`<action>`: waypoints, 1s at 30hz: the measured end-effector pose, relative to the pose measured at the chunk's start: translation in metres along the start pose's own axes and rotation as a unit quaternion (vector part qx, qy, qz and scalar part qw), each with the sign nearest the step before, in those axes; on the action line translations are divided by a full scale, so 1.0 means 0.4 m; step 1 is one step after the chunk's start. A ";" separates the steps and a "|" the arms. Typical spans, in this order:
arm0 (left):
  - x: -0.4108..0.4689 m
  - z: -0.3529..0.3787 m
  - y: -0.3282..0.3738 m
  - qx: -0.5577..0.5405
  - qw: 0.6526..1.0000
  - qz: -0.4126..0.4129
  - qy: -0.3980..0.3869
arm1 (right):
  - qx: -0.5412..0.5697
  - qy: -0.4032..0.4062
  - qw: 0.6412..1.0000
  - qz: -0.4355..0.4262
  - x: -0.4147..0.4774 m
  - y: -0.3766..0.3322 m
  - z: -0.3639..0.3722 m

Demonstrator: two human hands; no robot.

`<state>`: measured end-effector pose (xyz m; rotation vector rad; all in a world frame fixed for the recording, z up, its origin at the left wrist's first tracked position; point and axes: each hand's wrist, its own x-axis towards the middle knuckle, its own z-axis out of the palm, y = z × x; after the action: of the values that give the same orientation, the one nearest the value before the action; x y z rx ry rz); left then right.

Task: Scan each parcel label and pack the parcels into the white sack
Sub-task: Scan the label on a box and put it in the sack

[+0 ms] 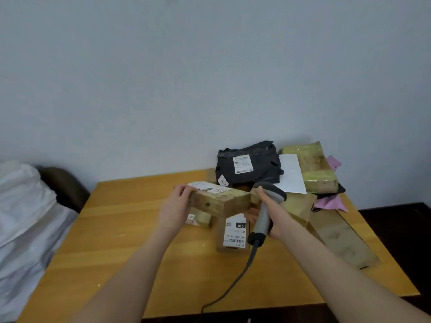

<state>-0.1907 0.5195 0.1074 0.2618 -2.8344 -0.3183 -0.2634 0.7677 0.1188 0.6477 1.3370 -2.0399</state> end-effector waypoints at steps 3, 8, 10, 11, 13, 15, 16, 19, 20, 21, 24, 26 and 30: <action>-0.023 -0.016 -0.003 0.002 1.000 0.008 0.009 | -0.004 0.004 1.000 0.007 -0.006 0.016 0.010; -0.049 -0.040 -0.009 -0.017 0.997 0.030 0.066 | -0.044 0.021 0.999 -0.006 -0.017 0.043 0.035; -0.055 -0.042 -0.016 -0.078 0.991 -0.065 0.090 | -0.056 0.024 0.998 -0.021 -0.020 0.058 0.055; -0.059 -0.045 -0.018 -0.166 0.970 -0.156 0.084 | -0.062 0.031 0.997 -0.030 -0.021 0.068 0.068; -0.067 -0.056 -0.029 -0.423 0.846 -0.322 0.031 | -0.067 0.046 0.995 -0.051 -0.025 0.092 0.097; -0.077 -0.069 -0.052 -0.532 0.755 -0.378 -0.067 | -0.073 0.050 0.994 -0.070 -0.025 0.125 0.126; -0.078 -0.075 -0.067 -0.549 0.738 -0.379 -0.102 | -0.079 0.053 0.993 -0.077 -0.025 0.142 0.141; -0.069 -0.079 -0.125 -0.583 0.698 -0.397 -0.125 | -0.105 0.067 0.988 -0.091 -0.020 0.192 0.187; -0.063 -0.079 -0.149 -0.596 0.682 -0.406 -0.123 | -0.106 0.070 0.987 -0.100 -0.016 0.207 0.204; -0.060 -0.084 -0.171 -0.607 0.669 -0.410 -0.122 | -0.111 0.074 0.985 -0.109 -0.015 0.220 0.225; -0.047 -0.092 -0.256 -0.629 0.658 -0.403 -0.098 | -0.137 0.087 0.977 -0.138 -0.019 0.253 0.305; -0.046 -0.101 -0.317 -0.620 0.675 -0.393 -0.077 | -0.162 0.090 0.971 -0.154 -0.031 0.268 0.361; -0.053 -0.108 -0.428 -0.575 0.722 -0.379 -0.071 | -0.163 0.009 0.974 -0.157 -0.073 0.304 0.475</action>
<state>-0.1329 0.3514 0.1012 1.0694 -1.8976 -2.1491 -0.1693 0.5611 0.1328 0.3228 1.8306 -1.9823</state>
